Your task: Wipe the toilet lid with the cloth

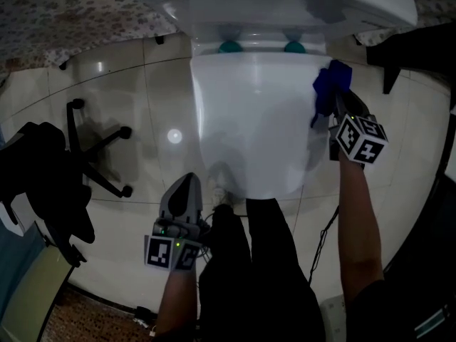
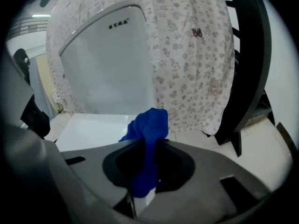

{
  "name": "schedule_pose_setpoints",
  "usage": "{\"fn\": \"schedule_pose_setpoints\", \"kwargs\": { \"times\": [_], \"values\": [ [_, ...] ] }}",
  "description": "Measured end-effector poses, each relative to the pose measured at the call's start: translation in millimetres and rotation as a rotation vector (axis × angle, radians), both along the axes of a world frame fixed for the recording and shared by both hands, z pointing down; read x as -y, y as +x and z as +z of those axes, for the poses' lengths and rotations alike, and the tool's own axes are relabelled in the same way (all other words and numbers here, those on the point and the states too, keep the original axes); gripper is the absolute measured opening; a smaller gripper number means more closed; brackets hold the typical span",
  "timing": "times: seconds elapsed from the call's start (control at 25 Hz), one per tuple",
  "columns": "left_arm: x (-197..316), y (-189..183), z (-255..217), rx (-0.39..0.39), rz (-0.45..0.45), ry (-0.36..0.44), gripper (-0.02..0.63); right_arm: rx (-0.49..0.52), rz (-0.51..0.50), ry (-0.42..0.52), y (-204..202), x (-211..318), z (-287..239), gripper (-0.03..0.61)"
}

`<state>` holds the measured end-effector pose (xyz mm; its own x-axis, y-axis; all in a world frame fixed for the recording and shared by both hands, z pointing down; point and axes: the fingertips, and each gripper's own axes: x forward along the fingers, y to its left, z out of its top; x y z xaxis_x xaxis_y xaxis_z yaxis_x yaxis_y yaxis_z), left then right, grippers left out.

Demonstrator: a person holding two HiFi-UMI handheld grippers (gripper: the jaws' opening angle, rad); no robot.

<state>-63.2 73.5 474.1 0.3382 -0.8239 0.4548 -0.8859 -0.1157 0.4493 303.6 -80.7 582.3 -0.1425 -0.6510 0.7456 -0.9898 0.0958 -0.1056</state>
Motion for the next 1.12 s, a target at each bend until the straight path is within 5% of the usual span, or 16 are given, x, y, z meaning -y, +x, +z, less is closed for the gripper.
{"fn": "schedule_pose_setpoints", "kwargs": {
  "times": [0.12, 0.36, 0.52, 0.68, 0.88, 1.12],
  "values": [
    [-4.8, -16.8, 0.3, 0.0, -0.033, -0.01, -0.008, 0.039, -0.069, 0.071, -48.6, 0.5, -31.1, 0.058],
    [-13.9, -29.0, -4.5, -0.01, -0.061, -0.032, -0.008, 0.286, -0.258, 0.134, -195.0, -16.2, -77.9, 0.058],
    [-15.9, -31.2, -12.5, 0.018, -0.104, -0.038, -0.008, 0.447, -0.324, 0.068, -277.6, -37.5, -73.6, 0.058],
    [-34.3, -49.8, -6.8, 0.022, -0.134, -0.04, -0.008, 0.491, -0.351, -0.046, -336.6, -71.7, -42.5, 0.058],
    [-39.7, -50.5, -3.7, 0.018, -0.142, -0.047, -0.008, 0.35, -0.41, -0.155, -339.8, -99.8, 8.2, 0.058],
    [-43.0, -51.5, 4.5, 0.013, -0.123, -0.057, -0.008, 0.273, -0.429, -0.141, -317.0, -108.0, 19.9, 0.058]
  ]
}}
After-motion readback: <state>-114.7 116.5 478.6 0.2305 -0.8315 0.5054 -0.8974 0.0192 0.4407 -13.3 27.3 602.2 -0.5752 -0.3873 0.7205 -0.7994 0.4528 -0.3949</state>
